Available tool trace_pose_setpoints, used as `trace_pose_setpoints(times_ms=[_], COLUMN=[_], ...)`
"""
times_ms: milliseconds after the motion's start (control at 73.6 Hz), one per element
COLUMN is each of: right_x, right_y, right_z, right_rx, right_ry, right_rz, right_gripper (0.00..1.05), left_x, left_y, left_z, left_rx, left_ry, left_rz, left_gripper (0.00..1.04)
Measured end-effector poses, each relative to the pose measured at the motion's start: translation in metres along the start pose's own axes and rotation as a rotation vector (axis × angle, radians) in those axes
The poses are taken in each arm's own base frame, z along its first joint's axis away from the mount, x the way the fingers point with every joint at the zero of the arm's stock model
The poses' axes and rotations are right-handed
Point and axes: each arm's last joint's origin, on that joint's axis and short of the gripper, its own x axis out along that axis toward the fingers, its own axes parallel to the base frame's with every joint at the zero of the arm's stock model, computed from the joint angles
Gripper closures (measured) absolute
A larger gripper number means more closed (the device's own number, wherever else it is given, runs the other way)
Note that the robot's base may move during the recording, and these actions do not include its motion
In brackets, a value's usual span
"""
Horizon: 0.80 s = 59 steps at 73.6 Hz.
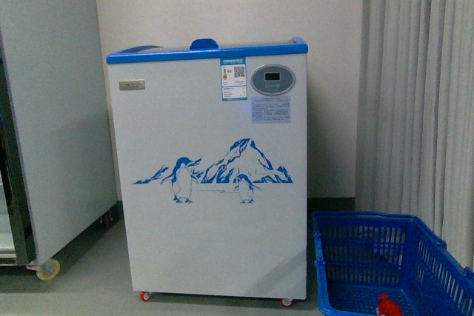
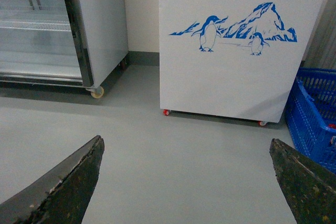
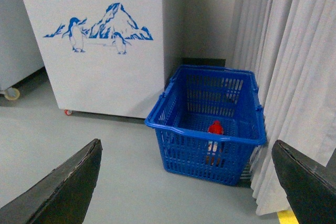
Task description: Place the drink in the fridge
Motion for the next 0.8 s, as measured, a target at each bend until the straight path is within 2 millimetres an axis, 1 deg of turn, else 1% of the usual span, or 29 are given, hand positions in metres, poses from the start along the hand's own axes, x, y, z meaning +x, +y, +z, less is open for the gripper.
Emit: trace_pose_setpoints(times_ms=[802], right_x=[0.0], right_y=[0.0], right_z=[0.0], right_rx=[0.0], right_ry=[0.0], right_rz=[0.0], right_gripper=[0.08], left_x=[0.0], left_y=[0.0], left_z=[0.0], left_rx=[0.0], left_ry=[0.0], left_rz=[0.0], left_gripper=[0.08])
